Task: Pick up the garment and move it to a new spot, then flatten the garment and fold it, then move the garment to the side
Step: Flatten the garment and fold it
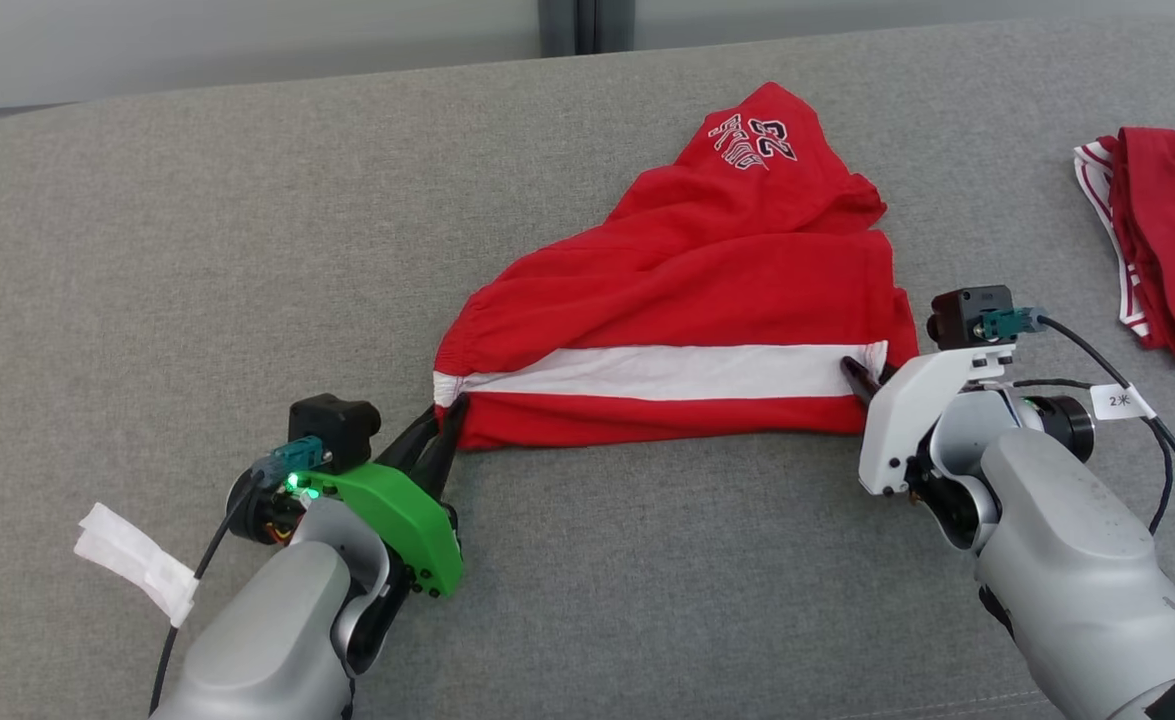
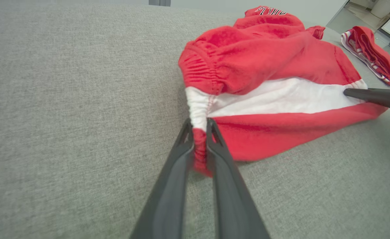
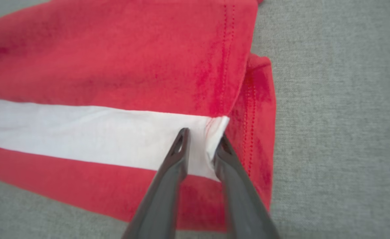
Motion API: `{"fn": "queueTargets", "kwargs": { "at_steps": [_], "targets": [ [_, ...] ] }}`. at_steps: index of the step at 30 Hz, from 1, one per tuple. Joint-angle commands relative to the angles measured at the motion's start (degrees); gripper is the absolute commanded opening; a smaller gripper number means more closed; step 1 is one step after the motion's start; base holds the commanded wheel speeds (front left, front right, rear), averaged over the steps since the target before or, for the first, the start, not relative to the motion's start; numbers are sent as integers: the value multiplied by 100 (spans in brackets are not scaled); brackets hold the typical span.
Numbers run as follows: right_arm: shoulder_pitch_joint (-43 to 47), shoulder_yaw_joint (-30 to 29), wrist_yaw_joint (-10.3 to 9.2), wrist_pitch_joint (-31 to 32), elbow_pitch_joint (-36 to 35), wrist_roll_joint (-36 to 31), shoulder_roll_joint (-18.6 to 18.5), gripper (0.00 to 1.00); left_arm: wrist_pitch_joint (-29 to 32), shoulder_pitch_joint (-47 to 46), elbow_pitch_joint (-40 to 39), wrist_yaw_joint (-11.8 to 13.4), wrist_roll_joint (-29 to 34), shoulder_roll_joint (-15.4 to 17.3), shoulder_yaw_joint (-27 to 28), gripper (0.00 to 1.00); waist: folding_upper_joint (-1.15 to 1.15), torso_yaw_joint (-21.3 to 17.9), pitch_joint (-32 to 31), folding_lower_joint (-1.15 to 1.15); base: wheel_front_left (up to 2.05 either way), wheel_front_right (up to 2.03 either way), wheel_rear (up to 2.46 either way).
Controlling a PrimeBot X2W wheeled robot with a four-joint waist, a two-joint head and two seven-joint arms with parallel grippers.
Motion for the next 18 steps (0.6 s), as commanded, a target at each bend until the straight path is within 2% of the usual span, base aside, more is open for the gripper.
{"fn": "queueTargets", "kwargs": {
  "at_steps": [1, 7, 11, 15, 18],
  "targets": [
    [4, 28, -7, -38, 29, 42, -2, 0, -60, -84, -33, -10, -47, 61, -34, 0, 0, -13, -25, 0, 0, 0, 0],
    [0, 38, -7, -357, -236, 174, -130, 0, -265, -27, -435, -10, -382, 41, -76, 0, 0, -26, -174, 0, 0, 0, 0],
    [24, -136, -7, -636, -635, 337, -260, 0, -340, -68, -1021, -10, -699, 124, -100, 0, 0, -32, -279, 0, 0, 0, 0],
    [109, -407, -7, -746, -1304, 579, -435, 0, -308, -156, -1744, -11, -1108, 314, -96, 0, 0, -46, -309, 0, 0, 0, 0],
    [36, -617, -7, -612, -1881, 669, -578, 0, -56, -342, -2153, -10, -1351, 459, -53, 0, 0, -67, -153, 0, 0, 0, 0]
  ]
}}
